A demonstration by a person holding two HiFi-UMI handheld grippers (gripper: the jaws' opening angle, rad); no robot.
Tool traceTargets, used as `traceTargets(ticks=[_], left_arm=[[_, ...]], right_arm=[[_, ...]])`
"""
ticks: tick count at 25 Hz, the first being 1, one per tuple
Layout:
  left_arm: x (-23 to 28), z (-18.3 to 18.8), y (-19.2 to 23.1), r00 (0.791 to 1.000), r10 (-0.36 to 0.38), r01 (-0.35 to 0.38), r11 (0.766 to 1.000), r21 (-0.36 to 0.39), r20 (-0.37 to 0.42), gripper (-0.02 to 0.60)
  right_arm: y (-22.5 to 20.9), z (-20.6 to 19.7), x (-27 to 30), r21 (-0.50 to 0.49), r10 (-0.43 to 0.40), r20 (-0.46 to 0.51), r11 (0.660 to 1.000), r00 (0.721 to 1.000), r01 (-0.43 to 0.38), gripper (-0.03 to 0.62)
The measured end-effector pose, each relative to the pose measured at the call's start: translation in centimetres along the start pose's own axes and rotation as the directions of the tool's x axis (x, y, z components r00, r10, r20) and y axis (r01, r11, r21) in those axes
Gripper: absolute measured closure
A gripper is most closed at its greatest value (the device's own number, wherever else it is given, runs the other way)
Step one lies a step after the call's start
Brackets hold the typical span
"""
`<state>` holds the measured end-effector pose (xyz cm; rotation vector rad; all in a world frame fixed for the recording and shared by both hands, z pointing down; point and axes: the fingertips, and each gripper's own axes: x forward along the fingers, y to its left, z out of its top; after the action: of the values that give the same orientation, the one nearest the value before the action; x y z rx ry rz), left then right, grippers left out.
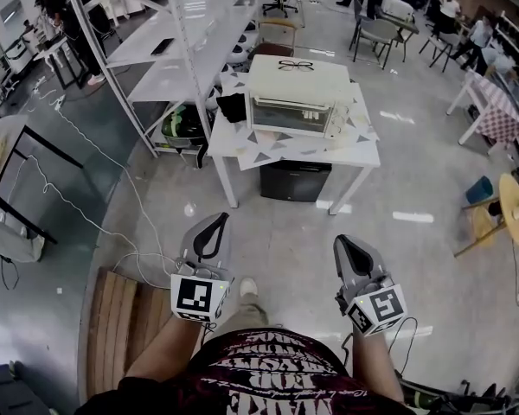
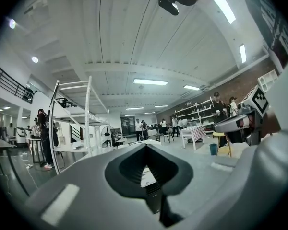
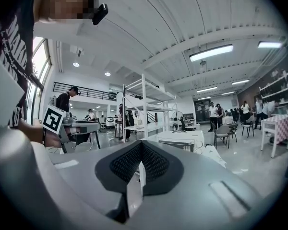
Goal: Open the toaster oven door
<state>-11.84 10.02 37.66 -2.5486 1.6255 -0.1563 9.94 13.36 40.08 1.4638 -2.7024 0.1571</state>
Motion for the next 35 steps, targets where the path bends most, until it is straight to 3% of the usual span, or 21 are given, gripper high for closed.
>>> traceTargets(ticks=[13, 22, 35], left_arm=[[5.2, -2.5, 3.9, 0.998, -0.016, 0.015, 1.000, -0.017, -0.054, 0.580], [9.7, -2.1, 5.1, 0.995, -0.088, 0.087, 0.996, -0.015, -0.038, 0.580], [13.3, -2.3, 8.8, 0.987, -0.161, 0.161, 0.986, -0.040, -0.005, 0.580]], right_arm=[[-2.1, -0.2, 7.2, 0.021, 0.012, -0.020, 1.000, 1.000, -0.011, 0.571], [-4.1, 1.0, 9.7, 0.015, -0.039, -0.012, 0.999, 0.999, 0.039, 0.571], [-3.6, 3.0, 14.3, -0.006, -0.085, -0.012, 0.996, 0.996, 0.085, 0.571]])
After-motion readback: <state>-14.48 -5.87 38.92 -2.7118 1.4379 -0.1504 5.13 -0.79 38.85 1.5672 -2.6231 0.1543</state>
